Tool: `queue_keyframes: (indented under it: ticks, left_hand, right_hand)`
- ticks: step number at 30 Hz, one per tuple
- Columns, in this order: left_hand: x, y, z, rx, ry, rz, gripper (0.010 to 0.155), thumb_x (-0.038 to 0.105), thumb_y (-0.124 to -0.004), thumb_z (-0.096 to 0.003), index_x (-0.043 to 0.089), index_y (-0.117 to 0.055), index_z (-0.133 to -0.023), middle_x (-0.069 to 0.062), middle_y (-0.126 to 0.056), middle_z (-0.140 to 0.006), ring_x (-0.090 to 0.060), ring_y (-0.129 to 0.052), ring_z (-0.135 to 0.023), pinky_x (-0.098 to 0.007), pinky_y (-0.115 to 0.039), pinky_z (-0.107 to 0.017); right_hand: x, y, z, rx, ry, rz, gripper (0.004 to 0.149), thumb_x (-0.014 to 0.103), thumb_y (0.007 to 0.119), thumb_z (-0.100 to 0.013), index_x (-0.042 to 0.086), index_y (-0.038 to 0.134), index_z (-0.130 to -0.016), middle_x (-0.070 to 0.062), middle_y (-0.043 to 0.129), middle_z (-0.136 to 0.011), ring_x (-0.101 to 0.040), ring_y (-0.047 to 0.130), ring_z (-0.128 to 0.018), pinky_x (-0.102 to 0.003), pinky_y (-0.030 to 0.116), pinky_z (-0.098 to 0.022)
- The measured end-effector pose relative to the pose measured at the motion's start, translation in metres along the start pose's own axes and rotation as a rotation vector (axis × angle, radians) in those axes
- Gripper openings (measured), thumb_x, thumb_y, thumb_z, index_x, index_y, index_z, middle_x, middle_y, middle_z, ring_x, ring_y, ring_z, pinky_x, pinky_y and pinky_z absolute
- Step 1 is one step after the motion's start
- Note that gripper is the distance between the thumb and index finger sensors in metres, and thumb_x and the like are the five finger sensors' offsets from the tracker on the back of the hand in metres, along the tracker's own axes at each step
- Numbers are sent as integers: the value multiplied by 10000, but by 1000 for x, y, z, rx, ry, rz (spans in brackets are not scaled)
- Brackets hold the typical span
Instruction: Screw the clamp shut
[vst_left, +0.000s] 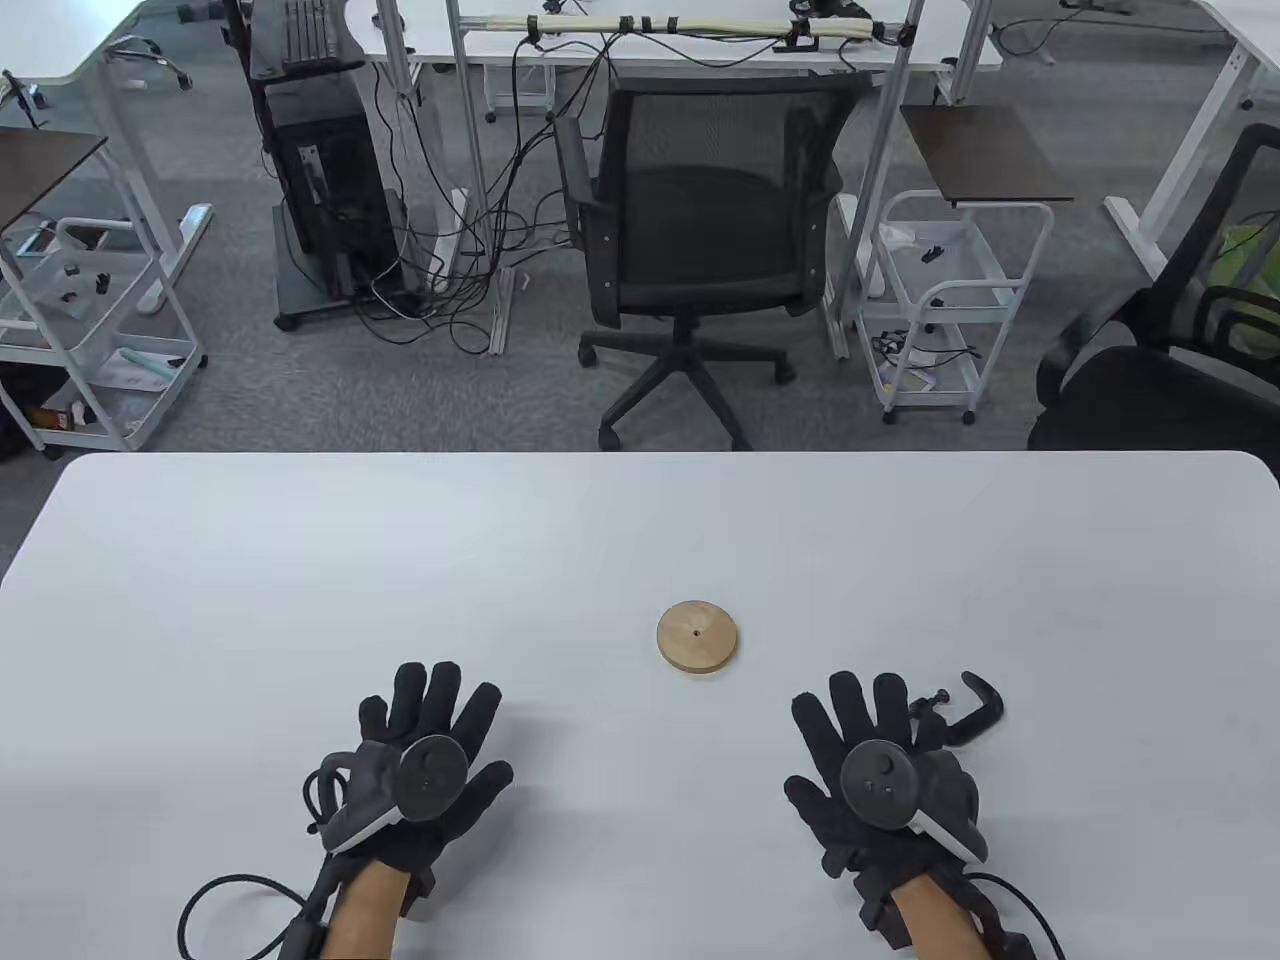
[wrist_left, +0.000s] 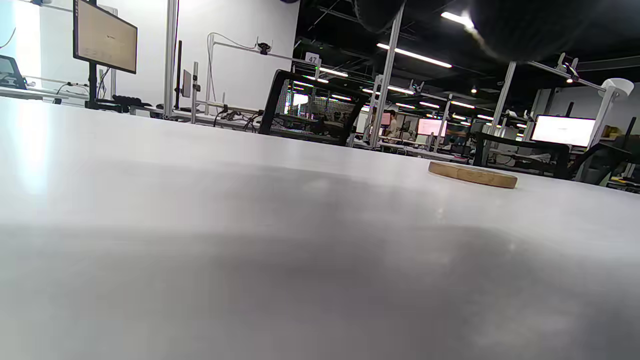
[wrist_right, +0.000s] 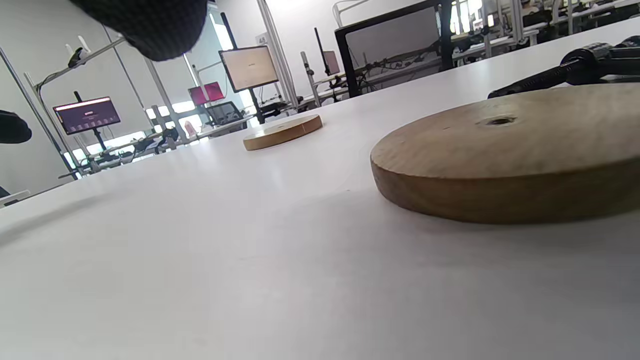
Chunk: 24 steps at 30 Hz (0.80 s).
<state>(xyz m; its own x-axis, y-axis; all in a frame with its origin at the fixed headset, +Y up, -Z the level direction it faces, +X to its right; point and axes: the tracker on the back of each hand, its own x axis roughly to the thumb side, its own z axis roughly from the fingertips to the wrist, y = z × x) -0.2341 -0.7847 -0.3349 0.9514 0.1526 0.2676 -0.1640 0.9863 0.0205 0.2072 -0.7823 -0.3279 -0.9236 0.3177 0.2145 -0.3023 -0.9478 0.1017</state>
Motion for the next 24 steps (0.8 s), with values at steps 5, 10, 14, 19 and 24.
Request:
queue_keyframes:
  ticks: [5, 10, 14, 19, 24]
  left_hand:
    - [4, -4, -2, -27, -20, -38, 832, 654, -721, -478, 350, -364, -1166, -122, -157, -1250, -458, -55, -1089, -797, -236, -675]
    - [6, -5, -3, -32, -29, -36, 833, 651, -724, -477, 351, -366, -1166, -120, -158, -1251, -457, -57, -1090, -797, -235, -676]
    - [6, -4, -4, -25, -32, -42, 830, 651, -723, -477, 352, -368, -1165, -121, -161, -1251, -457, -64, -1092, -796, -241, -676]
    - [8, -1, -2, -6, -39, -32, 829, 649, -724, -478, 348, -371, -1166, -123, -164, -1251, -459, -70, -1092, -797, -244, -675]
    - [12, -3, -4, -21, -52, -37, 828, 648, -725, -479, 347, -375, -1166, -121, -165, -1251, -459, -74, -1094, -797, -246, -676]
  right_hand:
    - [-2, -1, 1, -3, 6, -11, 817, 587, 695, -471, 336, 262, -1116, -45, 44, -1189, -437, -73, -1012, -795, 47, -595]
    - [-1, -8, 5, -119, -48, -51, 789, 562, 720, -459, 312, 360, -1116, -76, 167, -1205, -451, 6, -1030, -806, 81, -597]
    - [-3, -8, 5, -113, -43, -49, 797, 558, 733, -457, 310, 362, -1116, -81, 167, -1204, -458, 10, -1028, -808, 89, -598]
    - [-9, -15, 6, -128, -22, -82, 807, 546, 765, -449, 296, 386, -1116, -92, 185, -1202, -479, 56, -1028, -805, 166, -620]
    - [-17, -17, 5, -120, 9, -95, 814, 527, 794, -443, 274, 409, -1114, -115, 226, -1198, -509, 139, -1024, -787, 258, -642]
